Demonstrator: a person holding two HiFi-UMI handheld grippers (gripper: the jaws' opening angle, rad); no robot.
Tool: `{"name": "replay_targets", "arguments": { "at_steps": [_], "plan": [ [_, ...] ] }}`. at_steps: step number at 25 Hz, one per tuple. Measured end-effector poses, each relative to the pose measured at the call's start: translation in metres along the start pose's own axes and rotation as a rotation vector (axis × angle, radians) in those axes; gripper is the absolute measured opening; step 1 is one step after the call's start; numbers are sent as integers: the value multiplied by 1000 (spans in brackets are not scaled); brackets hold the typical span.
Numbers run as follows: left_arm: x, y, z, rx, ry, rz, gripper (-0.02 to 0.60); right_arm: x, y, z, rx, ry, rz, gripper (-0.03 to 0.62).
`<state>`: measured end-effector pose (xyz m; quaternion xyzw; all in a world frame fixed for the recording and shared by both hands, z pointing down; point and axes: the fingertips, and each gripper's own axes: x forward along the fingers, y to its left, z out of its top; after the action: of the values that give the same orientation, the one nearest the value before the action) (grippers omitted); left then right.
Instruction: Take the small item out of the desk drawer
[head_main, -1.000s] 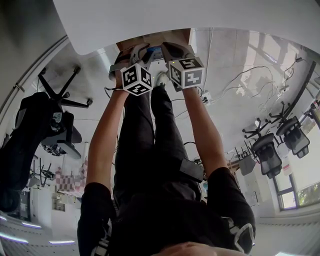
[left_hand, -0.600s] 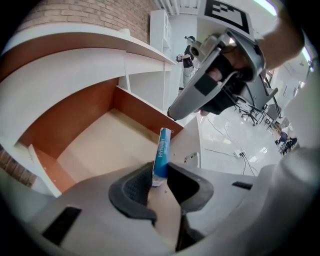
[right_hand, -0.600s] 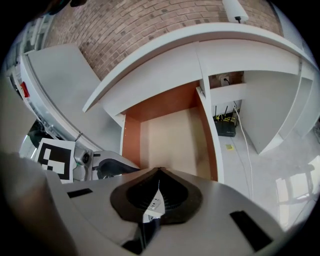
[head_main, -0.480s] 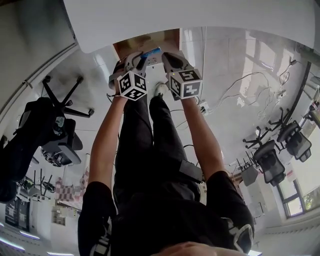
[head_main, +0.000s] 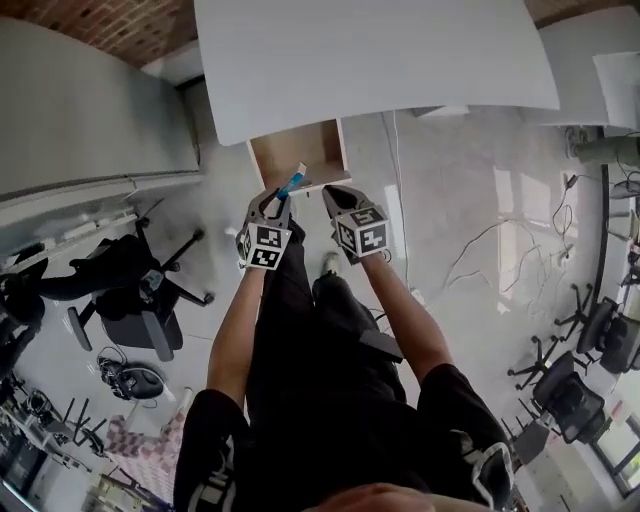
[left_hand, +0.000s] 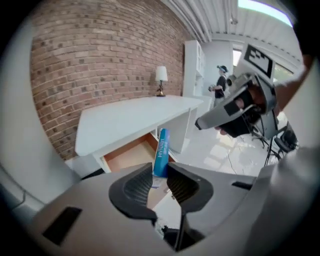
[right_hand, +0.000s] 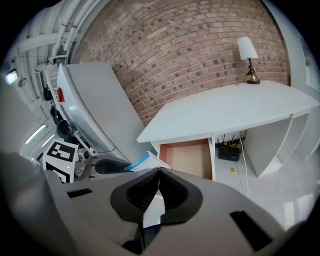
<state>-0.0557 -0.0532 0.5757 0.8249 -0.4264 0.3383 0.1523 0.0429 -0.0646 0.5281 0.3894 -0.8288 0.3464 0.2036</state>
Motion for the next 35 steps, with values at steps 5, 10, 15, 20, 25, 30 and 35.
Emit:
{"name": "replay_targets", "arguments": {
  "at_steps": [5,10,15,20,25,30,35],
  "plan": [
    [-107,-36,45,-95,-165,120,92,-91,30,14,-49,-87,42,28],
    [-200,-52,73,-98,-263,215,92,-143,74,30,-89,-164,47,28],
    [-275,-66,106,-198,-380,204,92,-194,117,49,-141,-260,-3,28],
    [-327,-68,127,-235,-452,181,92,-234,158,65,-210,-349,-42,28],
    [-364,-71,131,-265,-496,165,92,-257,190,57,-231,-394,-62,28],
    [-373,-67,134,-247,-529,157,92,-264,204,51,-257,-415,-82,29],
    [-370,-68,134,-252,-544,138,92,-262,211,53,-289,-418,-85,29]
  ]
}}
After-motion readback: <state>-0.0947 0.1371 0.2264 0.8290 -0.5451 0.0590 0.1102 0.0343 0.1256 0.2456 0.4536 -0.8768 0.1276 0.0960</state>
